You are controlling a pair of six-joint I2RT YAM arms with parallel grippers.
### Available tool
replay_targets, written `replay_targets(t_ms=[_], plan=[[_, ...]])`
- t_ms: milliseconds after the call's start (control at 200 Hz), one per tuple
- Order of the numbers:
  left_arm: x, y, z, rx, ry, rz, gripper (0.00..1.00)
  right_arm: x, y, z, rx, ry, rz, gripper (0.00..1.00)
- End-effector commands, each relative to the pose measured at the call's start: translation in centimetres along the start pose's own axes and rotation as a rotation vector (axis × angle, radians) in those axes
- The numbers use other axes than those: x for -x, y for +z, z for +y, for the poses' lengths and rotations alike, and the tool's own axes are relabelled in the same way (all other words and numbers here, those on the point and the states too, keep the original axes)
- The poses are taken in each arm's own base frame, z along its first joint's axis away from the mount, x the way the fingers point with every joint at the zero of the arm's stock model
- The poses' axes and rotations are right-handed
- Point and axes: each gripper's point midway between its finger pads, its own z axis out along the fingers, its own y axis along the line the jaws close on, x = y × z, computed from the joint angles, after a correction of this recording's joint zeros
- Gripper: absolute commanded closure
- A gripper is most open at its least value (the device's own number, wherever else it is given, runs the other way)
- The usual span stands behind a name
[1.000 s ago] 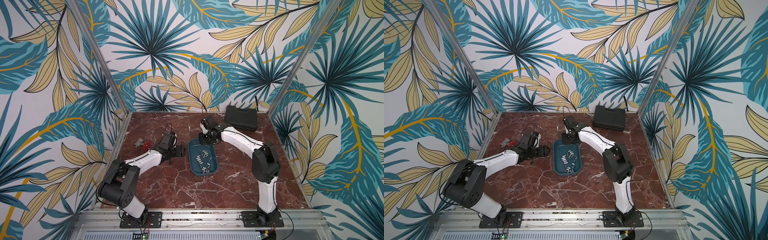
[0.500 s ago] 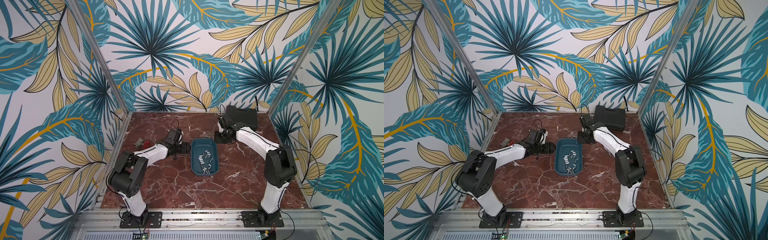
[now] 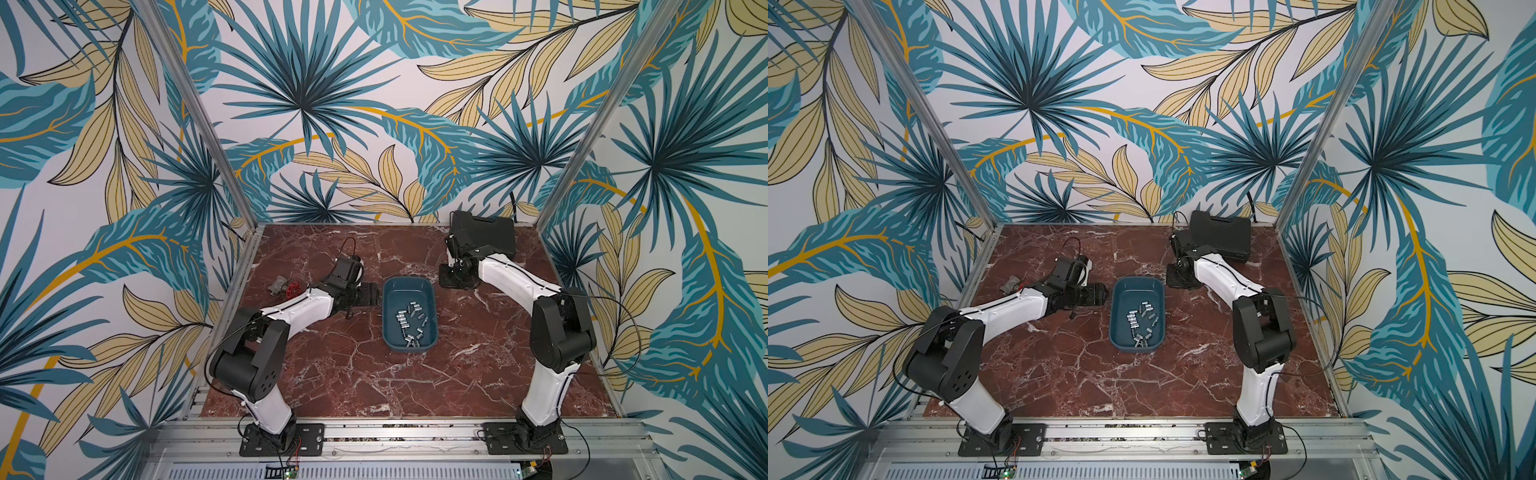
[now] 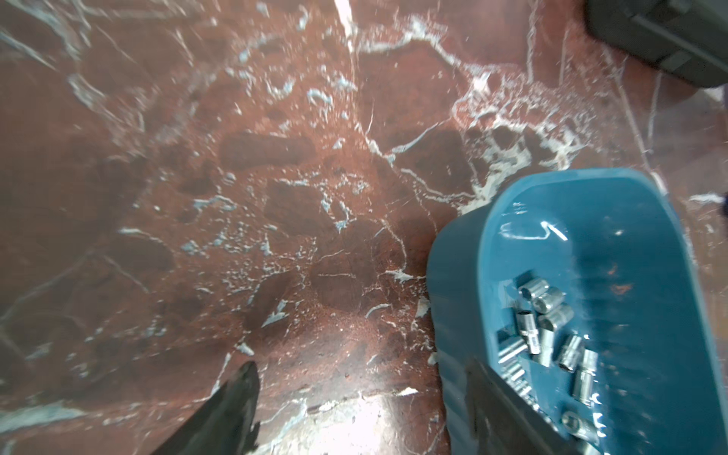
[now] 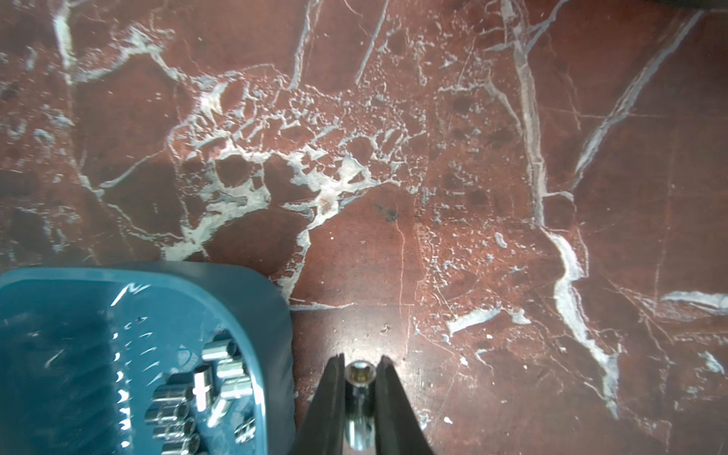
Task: Take out the socket from the storage box
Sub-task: Place the socket head at the center of the board.
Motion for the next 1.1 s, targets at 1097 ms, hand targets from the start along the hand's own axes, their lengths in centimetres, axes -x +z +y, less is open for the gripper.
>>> replay_targets(t_ms=[1097], plan=[[0.9,-2.4,-0.7,-0.012,0.0,-0.047,0.11,-4.3,6.2,-1.6,-0.08,-0.018,0.175,0.79]])
